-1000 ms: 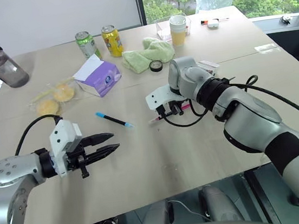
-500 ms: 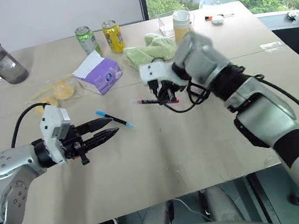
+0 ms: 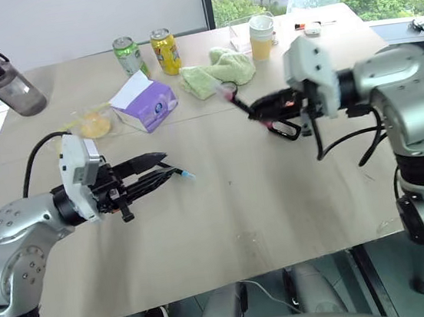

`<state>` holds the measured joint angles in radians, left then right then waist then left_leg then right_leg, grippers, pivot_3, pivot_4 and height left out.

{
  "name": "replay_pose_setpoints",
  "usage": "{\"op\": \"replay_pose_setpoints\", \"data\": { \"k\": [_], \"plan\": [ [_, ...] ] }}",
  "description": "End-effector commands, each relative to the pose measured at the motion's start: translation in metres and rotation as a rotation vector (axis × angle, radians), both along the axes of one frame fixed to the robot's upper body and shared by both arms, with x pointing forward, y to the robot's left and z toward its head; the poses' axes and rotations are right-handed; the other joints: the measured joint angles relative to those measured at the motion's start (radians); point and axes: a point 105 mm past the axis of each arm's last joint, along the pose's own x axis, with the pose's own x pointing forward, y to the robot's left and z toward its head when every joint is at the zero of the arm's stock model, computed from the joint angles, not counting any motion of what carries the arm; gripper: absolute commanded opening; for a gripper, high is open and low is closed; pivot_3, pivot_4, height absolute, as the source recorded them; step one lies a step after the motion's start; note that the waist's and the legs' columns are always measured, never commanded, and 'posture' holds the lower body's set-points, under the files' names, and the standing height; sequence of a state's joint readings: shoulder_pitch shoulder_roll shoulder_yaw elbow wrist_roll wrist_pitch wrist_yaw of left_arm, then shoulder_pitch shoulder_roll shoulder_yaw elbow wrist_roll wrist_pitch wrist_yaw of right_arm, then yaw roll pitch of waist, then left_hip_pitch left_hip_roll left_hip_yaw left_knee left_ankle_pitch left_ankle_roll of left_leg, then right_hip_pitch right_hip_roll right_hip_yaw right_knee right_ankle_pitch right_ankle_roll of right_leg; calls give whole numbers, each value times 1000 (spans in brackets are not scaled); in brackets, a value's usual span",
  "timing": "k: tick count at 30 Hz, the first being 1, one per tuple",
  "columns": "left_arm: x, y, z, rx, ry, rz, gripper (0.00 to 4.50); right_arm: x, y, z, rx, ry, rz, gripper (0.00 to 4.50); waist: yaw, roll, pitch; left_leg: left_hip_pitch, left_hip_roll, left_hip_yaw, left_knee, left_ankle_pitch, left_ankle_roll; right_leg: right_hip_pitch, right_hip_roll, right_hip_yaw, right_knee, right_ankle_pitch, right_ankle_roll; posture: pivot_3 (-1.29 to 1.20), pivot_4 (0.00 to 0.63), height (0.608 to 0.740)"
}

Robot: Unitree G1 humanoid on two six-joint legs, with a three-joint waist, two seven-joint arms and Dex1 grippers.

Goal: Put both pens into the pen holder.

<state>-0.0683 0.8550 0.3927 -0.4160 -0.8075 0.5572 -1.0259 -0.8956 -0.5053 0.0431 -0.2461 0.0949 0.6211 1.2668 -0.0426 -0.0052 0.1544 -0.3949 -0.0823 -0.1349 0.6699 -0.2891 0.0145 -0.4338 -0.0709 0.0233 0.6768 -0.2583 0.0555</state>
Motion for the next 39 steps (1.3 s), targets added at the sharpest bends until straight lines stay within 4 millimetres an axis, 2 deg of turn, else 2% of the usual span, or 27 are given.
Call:
{"op": "replay_pose_setpoints", "data": {
  "k": [1,10,21,27,28,31,35,36,39],
  "plan": [
    [-4,-6,5,6,-35,-37,1765,9,-13,9,40,-219,-14,11,0,0,0,0,0,0,0,0,0,0,0,0,0,0,0,0,150,740],
    [-4,-13,4,-7,-38,-55,1765,43,-33,-34,40,-435,-68,11,-1,0,0,1,0,2,0,0,0,1,0,1,0,0,0,0,150,740],
    [-2,-8,4,6,-45,-38,1765,64,-45,-51,43,-495,-101,11,-1,0,0,2,0,2,0,0,0,1,1,1,0,0,0,0,150,740],
    [-1,-5,2,14,-46,-26,1765,70,-51,-55,43,-471,-127,11,-1,0,0,2,0,2,0,0,0,1,1,1,0,0,0,0,150,740],
    [0,-5,2,15,-44,-23,1765,71,-52,-56,41,-461,-128,925,-1,0,0,2,0,2,0,0,0,1,1,1,0,0,0,0,150,740],
    [1,-4,0,17,-39,-19,1765,73,-55,-57,49,-439,-153,2204,-2,0,0,2,0,2,0,0,0,1,1,1,0,0,0,0,150,740],
    [1,-5,-1,18,-37,-23,1765,78,-62,-49,95,-435,-199,4268,-1,0,0,2,0,2,0,0,0,1,1,1,0,0,0,0,150,740],
    [2,-5,-1,17,-37,-24,1765,79,-63,-47,106,-434,-208,4395,-1,0,0,2,0,2,0,0,0,1,1,1,0,0,0,0,150,740],
    [2,-6,-1,18,-37,-26,1765,79,-64,-43,128,-432,-221,4395,-2,0,0,2,0,3,0,0,0,1,1,1,0,0,0,0,150,740]
  ]
}}
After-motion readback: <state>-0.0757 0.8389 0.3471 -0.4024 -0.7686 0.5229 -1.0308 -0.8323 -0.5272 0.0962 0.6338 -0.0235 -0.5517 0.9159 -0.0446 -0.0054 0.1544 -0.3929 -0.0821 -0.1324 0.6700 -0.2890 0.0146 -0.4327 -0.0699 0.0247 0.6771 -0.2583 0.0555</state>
